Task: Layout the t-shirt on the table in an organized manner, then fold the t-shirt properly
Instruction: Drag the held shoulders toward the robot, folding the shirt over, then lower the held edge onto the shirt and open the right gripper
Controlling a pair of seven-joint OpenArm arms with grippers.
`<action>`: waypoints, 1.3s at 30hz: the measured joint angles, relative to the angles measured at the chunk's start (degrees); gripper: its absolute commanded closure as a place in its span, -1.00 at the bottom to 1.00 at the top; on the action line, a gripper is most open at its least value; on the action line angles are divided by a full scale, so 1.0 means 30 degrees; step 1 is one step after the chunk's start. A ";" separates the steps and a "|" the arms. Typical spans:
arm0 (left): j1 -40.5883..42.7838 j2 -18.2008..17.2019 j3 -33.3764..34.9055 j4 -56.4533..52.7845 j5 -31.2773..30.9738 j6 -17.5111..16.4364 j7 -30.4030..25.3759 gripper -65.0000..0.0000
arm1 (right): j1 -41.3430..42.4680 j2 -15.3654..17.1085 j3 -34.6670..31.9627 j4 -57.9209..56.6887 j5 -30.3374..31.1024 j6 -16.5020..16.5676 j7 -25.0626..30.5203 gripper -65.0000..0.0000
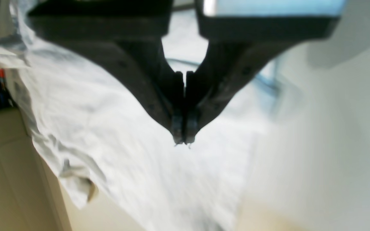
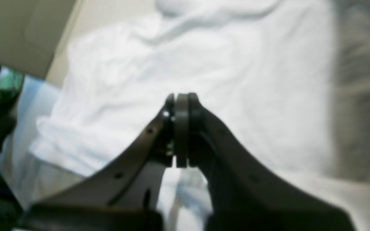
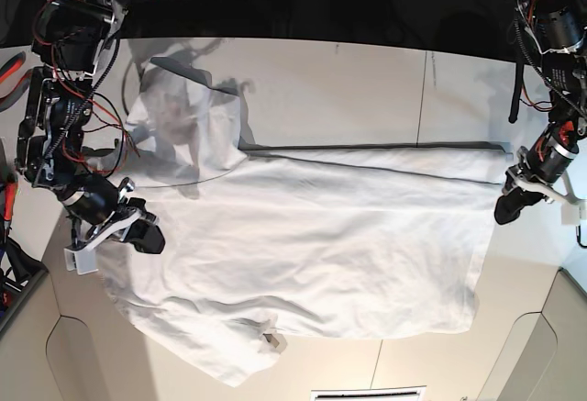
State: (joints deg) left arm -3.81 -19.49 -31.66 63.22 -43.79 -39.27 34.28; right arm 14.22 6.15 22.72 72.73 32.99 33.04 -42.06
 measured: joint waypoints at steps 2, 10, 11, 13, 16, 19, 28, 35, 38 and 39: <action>0.0007 0.0197 0.0707 0.0000 0.0219 0.0000 0.0000 1.00 | -0.0364 0.0015 -0.0255 0.0000 -0.1027 -0.0015 0.0095 1.00; 0.0007 0.0204 0.4233 0.0000 0.3432 0.1676 -0.1290 1.00 | -0.0991 0.0109 -0.0226 0.0000 -0.2164 -0.0364 0.1035 1.00; 0.0000 0.0197 0.4517 -0.0007 0.4248 0.2579 -0.1603 1.00 | -0.0984 0.0117 -0.0226 0.0000 -0.2237 -0.0357 0.1027 1.00; 0.0000 0.0182 0.4998 -0.0073 0.5661 0.3993 -0.2382 1.00 | -0.0991 0.0168 -0.0226 0.0000 -0.2288 -0.0364 0.1035 1.00; -0.0022 0.0197 0.5523 -0.0444 0.6739 0.5668 -0.3424 1.00 | -0.1064 0.0466 -0.0226 0.0000 -0.2229 -0.0357 0.1013 1.00; -0.0131 0.0189 0.5566 -0.1086 0.7023 0.6069 -0.4393 1.00 | -0.1144 0.0954 -0.0226 0.0000 -0.2149 -0.0357 0.1020 1.00; -0.0277 0.0095 0.5530 -0.2463 0.6790 0.5850 -0.5435 1.00 | -0.1319 0.1749 -0.0270 0.0000 -0.2455 -0.0357 0.0663 1.00; -0.0284 0.0095 0.5530 -0.2470 0.6798 0.5865 -0.5435 1.00 | -0.1785 0.1916 -0.0299 -0.1654 -0.4503 -0.0576 0.3432 1.00; -0.0284 0.0087 0.5530 -0.2470 0.6798 0.5858 -0.5435 1.00 | -0.1770 0.2149 -0.0299 -0.2404 -0.5158 -0.0590 0.4619 1.00; -0.0284 0.0095 0.5530 -0.2470 0.6798 0.5858 -0.5442 1.00 | -0.1770 0.2208 -0.0299 -0.2579 -0.5581 -0.0590 0.5013 1.00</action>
State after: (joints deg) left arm -4.67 -19.20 -15.07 55.81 -23.40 -21.69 17.96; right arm 8.91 12.78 21.82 64.99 16.25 31.27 -27.03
